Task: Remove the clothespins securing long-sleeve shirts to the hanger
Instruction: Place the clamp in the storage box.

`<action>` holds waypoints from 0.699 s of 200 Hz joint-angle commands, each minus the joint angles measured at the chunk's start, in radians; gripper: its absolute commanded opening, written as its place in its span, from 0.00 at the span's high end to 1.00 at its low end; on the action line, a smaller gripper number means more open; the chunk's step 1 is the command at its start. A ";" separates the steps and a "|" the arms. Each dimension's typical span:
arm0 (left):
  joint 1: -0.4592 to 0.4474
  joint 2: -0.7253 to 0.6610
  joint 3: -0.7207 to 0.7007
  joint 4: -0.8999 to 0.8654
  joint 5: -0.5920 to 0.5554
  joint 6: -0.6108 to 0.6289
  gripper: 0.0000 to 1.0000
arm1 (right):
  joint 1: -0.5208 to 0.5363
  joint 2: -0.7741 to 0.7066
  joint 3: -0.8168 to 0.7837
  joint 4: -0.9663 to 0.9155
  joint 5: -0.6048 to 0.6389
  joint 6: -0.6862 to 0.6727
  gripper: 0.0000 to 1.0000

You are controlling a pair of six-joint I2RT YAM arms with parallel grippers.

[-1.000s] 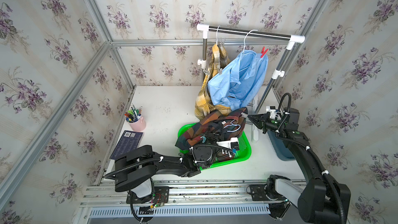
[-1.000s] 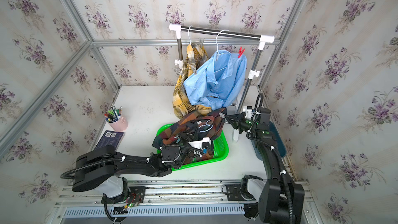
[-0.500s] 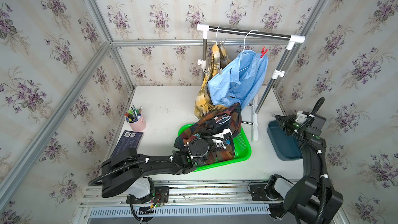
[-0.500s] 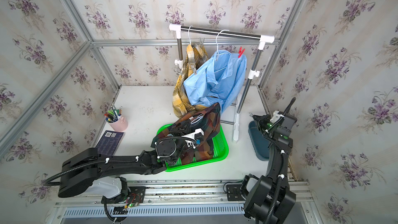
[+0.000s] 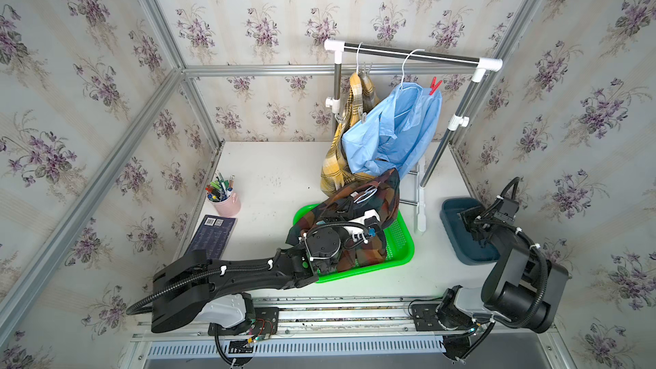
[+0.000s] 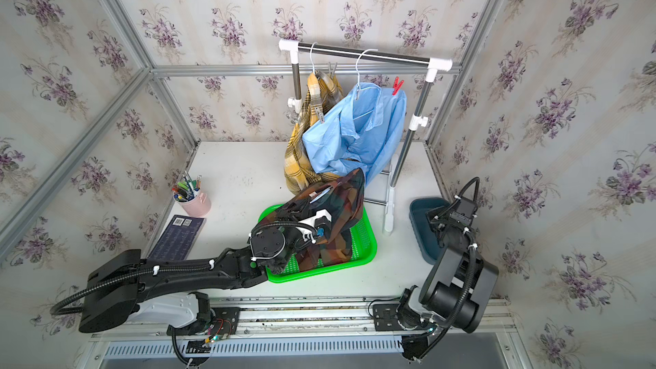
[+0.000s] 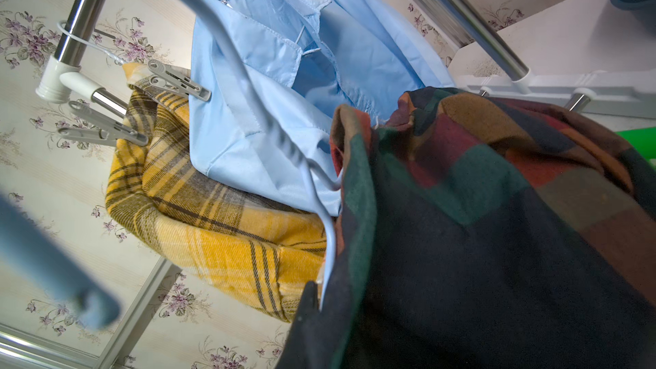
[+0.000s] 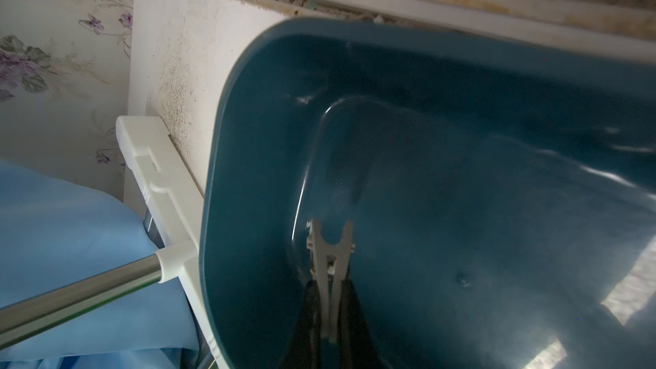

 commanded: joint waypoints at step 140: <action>0.037 0.057 0.012 0.093 0.081 -0.051 1.00 | 0.503 -0.336 0.191 -0.210 -0.134 -0.022 0.27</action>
